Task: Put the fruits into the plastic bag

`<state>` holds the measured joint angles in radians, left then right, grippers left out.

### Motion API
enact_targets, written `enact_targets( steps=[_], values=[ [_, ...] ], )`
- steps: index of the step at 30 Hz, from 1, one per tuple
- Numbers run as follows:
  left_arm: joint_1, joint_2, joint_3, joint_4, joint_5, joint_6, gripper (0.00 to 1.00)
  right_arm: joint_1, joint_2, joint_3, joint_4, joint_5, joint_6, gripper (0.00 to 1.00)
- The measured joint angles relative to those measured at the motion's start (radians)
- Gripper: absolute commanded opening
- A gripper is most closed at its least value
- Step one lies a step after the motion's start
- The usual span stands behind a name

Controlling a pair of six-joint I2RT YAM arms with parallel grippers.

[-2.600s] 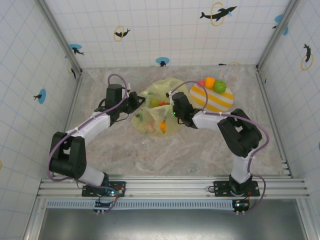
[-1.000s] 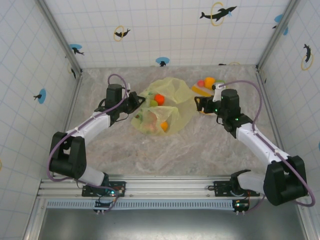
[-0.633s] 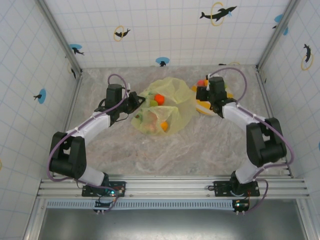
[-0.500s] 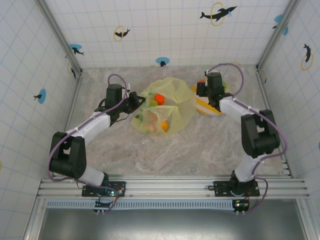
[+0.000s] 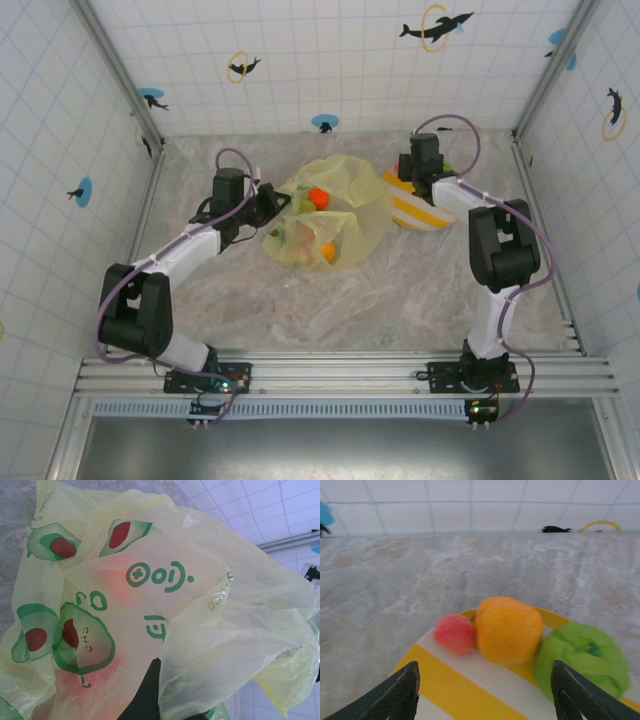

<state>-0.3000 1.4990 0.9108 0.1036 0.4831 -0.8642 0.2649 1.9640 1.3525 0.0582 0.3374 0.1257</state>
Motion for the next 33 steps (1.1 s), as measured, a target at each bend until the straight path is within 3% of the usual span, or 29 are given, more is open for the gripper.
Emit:
enact_targets(
  steps=[12,33],
  values=[
    [0.0,0.001,0.0,0.0,0.0,0.0,0.0,-0.05,0.0,-0.006,-0.034,0.074,-0.04,0.88],
    [0.0,0.002,0.0,0.0,0.0,0.0,0.0,-0.101,0.104,0.024,-0.094,0.031,-0.048,0.89]
  ],
)
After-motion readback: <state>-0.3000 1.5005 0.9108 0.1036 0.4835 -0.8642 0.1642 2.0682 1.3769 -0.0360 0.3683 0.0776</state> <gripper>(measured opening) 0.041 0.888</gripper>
